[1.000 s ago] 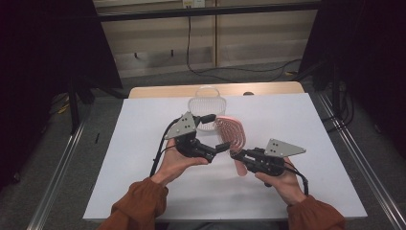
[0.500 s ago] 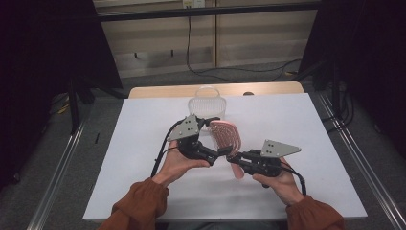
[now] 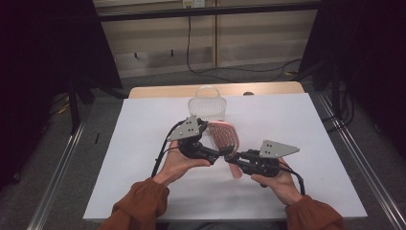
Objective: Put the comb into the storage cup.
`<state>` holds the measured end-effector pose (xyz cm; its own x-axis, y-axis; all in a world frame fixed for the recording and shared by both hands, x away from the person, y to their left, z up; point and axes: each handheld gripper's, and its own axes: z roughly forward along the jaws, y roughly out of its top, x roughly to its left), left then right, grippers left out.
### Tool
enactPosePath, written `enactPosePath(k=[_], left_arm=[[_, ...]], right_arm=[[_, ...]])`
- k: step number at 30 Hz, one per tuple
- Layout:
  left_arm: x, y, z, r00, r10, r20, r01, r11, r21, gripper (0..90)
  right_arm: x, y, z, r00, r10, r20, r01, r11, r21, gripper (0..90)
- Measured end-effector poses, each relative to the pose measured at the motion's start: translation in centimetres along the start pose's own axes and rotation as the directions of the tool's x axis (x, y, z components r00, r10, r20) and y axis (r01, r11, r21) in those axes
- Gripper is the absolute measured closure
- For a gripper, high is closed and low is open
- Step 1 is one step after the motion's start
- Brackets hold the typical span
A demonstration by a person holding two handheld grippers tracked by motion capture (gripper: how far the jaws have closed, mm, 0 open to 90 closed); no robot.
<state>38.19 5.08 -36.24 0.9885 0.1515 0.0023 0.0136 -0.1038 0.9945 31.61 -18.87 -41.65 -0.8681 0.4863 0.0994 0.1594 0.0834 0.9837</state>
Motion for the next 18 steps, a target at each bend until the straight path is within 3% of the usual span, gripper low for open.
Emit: enactPosePath(k=[18], left_arm=[[0.02,-0.35,0.25,0.9951,-0.020,0.097,0.020,0.9998,-0.002,41.4]], right_arm=[[-0.13,-0.22,0.09,0.9999,0.009,-0.014,-0.009,1.000,-0.007,81.7]])
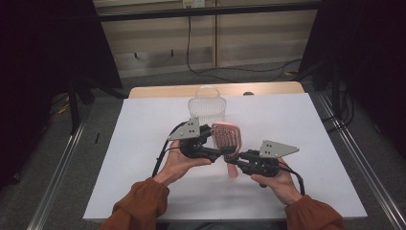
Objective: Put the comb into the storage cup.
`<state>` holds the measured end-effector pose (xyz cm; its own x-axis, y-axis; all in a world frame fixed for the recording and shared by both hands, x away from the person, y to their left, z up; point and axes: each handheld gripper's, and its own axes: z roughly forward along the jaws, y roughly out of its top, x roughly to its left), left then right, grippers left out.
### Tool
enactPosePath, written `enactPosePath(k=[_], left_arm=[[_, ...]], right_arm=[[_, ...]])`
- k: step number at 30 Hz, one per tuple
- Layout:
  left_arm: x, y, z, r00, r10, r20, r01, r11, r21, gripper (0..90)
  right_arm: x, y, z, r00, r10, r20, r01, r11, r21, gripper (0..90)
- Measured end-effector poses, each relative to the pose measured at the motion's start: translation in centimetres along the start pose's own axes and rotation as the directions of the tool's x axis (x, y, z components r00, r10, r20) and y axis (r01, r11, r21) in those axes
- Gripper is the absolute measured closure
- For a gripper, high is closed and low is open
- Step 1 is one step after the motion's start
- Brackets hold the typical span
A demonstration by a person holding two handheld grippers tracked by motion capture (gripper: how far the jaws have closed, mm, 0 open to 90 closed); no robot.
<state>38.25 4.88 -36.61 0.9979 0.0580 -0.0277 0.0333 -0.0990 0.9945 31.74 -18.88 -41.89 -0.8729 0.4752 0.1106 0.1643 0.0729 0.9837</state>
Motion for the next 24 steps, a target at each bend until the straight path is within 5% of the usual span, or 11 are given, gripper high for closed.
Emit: enactPosePath(k=[24], left_arm=[[-0.48,0.40,0.28,0.9986,-0.053,0.002,0.053,0.9983,-0.026,63.6]], right_arm=[[-0.10,0.16,-0.06,0.9985,0.005,0.054,-0.003,1.000,-0.023,73.8]])
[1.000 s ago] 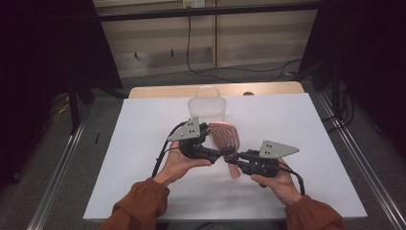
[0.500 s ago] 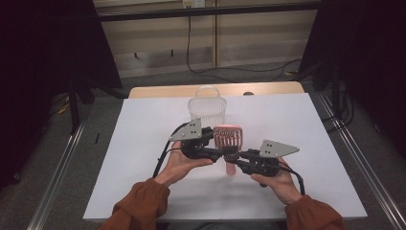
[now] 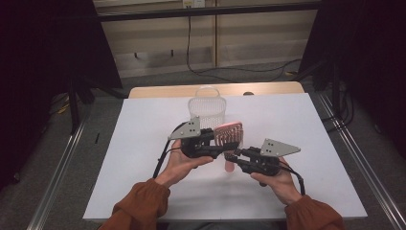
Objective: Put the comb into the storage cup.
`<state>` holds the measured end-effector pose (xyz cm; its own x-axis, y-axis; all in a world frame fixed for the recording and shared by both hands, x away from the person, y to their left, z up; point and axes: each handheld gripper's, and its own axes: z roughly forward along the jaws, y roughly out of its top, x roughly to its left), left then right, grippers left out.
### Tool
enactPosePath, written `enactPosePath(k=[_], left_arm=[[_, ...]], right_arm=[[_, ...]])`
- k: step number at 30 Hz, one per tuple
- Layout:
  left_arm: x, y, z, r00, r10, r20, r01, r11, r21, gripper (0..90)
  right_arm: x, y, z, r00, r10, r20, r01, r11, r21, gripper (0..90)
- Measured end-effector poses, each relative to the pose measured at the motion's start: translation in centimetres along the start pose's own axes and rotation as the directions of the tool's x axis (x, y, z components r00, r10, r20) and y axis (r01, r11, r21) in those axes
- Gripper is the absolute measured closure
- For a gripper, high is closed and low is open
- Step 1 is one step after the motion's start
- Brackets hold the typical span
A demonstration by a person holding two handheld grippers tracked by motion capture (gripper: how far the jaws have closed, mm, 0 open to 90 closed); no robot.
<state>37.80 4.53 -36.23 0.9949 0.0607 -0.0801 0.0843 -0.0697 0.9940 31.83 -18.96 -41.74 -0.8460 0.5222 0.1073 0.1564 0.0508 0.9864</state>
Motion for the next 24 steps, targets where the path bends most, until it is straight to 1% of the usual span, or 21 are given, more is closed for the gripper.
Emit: enactPosePath(k=[2,6,8,9,10,11,12,13,14,15,16,18,19,20,24], left_arm=[[0.04,0.03,-0.06,0.9999,-0.012,0.000,0.012,0.9999,-0.003,63.7],[-0.04,0.15,-0.13,0.9995,-0.026,-0.018,0.026,0.9997,-0.004,63.8],[-0.04,0.19,-0.16,0.9993,-0.028,-0.024,0.028,0.9996,-0.004,63.8],[-0.03,0.20,-0.19,0.9992,-0.028,-0.027,0.028,0.9996,-0.005,63.9],[-0.02,0.22,-0.21,0.9991,-0.030,-0.029,0.030,0.9996,-0.004,63.9],[-0.02,0.24,-0.26,0.9990,-0.029,-0.033,0.029,0.9996,-0.001,63.9],[-0.03,0.27,-0.30,0.9989,-0.029,-0.038,0.029,0.9996,-0.001,63.9],[-0.03,0.29,-0.33,0.9988,-0.028,-0.040,0.028,0.9996,0.000,63.9],[-0.03,0.31,-0.38,0.9987,-0.027,-0.044,0.027,0.9996,0.002,63.9],[-0.01,0.33,-0.41,0.9986,-0.026,-0.046,0.027,0.9996,0.001,63.9],[-0.02,0.36,-0.45,0.9984,-0.028,-0.050,0.028,0.9996,0.000,63.9],[0.00,0.43,-0.54,0.9981,-0.027,-0.054,0.027,0.9996,-0.004,63.9],[0.02,0.46,-0.58,0.9980,-0.028,-0.057,0.027,0.9996,-0.005,63.9],[0.07,0.50,-0.67,0.9977,-0.029,-0.062,0.028,0.9996,-0.006,63.9],[0.19,0.62,-0.96,0.9967,-0.028,-0.076,0.028,0.9996,-0.007,63.9]], right_arm=[[0.09,0.04,0.02,1.0000,-0.005,0.002,0.005,1.000,-0.002,73.5],[0.19,0.12,0.06,0.9999,-0.008,0.012,0.008,1.000,-0.006,71.8],[0.24,0.18,0.04,0.9994,-0.018,0.030,0.018,1.000,-0.007,66.9],[0.33,0.22,0.01,0.9987,-0.024,0.046,0.024,1.000,-0.004,61.0],[0.36,0.23,-0.02,0.9985,-0.020,0.052,0.020,1.000,-0.004,56.3],[0.36,0.23,-0.02,0.9985,-0.020,0.052,0.020,1.000,-0.004,56.3],[0.45,0.25,-0.04,0.9970,-0.015,0.075,0.015,1.000,0.000,48.5],[0.44,0.25,-0.05,0.9965,-0.019,0.081,0.019,1.000,-0.001,46.5],[0.42,0.27,-0.06,0.9960,-0.016,0.088,0.016,1.000,-0.005,42.3],[0.42,0.27,-0.06,0.9960,-0.016,0.088,0.016,1.000,-0.005,42.3],[0.43,0.28,-0.06,0.9954,-0.009,0.095,0.009,1.000,-0.004,37.7],[0.44,0.28,-0.12,0.9940,-0.003,0.109,0.003,1.000,-0.001,33.2],[0.44,0.28,-0.12,0.9940,-0.003,0.109,0.003,1.000,-0.001,33.2],[0.46,0.22,-0.15,0.9923,-0.003,0.124,0.002,1.000,0.006,30.7],[0.48,0.12,-0.24,0.9910,0.000,0.134,-0.001,1.000,0.003,27.8]])
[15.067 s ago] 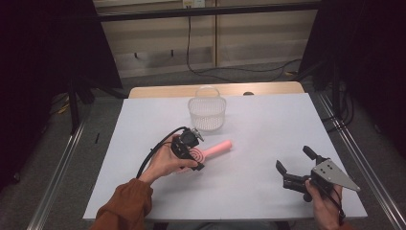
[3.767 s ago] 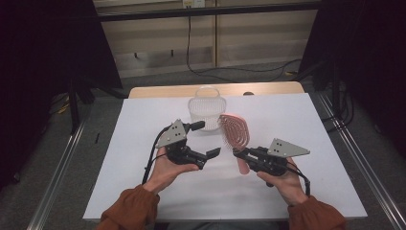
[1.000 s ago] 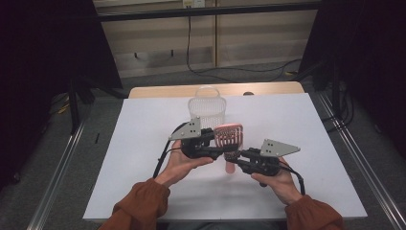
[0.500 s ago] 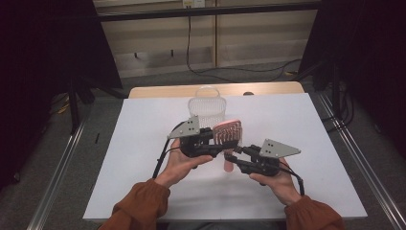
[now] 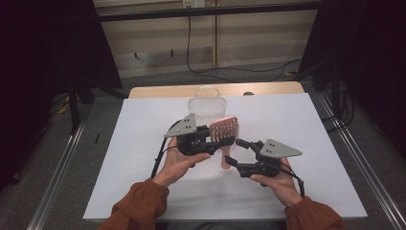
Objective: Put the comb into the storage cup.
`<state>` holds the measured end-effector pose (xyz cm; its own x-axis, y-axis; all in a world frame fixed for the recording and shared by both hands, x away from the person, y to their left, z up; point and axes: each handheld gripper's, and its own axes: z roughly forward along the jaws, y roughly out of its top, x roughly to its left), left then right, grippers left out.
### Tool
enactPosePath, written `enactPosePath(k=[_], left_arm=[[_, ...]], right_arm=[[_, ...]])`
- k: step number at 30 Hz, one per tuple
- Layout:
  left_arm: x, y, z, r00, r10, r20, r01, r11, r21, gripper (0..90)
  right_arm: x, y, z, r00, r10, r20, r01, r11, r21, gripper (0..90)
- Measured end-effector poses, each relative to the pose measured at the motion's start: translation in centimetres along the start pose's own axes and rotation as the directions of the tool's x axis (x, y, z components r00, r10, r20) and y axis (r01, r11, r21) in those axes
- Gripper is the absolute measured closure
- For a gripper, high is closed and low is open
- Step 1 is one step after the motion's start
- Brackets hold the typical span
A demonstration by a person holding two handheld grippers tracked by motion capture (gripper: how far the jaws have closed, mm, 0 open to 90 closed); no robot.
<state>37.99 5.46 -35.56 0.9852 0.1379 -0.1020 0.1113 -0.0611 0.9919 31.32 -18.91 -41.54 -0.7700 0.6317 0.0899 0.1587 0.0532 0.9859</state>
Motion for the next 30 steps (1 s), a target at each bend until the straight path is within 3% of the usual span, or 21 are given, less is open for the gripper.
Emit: enactPosePath(k=[7,10,15,20,24,30], left_arm=[[0.0,0.2,-0.3,0.9997,-0.009,-0.024,0.009,0.9999,0.005,63.9],[0.1,0.3,-0.5,0.9995,-0.009,-0.031,0.010,1.0000,0.002,63.9],[0.3,0.4,-0.8,0.9986,-0.018,-0.050,0.018,0.9998,0.000,63.9],[0.4,0.5,-1.3,0.9976,-0.022,-0.065,0.023,0.9997,0.001,63.9],[0.5,0.6,-1.5,0.9967,-0.026,-0.077,0.026,0.9996,0.001,63.9],[0.6,0.6,-1.8,0.9943,-0.030,-0.103,0.030,0.9995,0.001,63.9]], right_arm=[[-0.1,0.1,-0.3,0.9990,0.021,0.040,-0.021,1.000,-0.010,11.4],[-0.3,0.1,-0.6,0.9956,0.024,0.091,-0.022,1.000,-0.022,5.8],[-0.6,0.1,-1.0,0.9923,0.041,0.117,-0.038,0.999,-0.032,1.7],[-0.6,0.1,-1.6,0.9883,0.020,0.151,-0.014,0.999,-0.037,0.1],[-0.9,0.4,-2.4,0.9753,-0.002,0.221,0.011,0.999,-0.039,0.0],[-1.0,0.4,-3.2,0.9612,-0.021,0.275,0.029,0.999,-0.022,0.0]])
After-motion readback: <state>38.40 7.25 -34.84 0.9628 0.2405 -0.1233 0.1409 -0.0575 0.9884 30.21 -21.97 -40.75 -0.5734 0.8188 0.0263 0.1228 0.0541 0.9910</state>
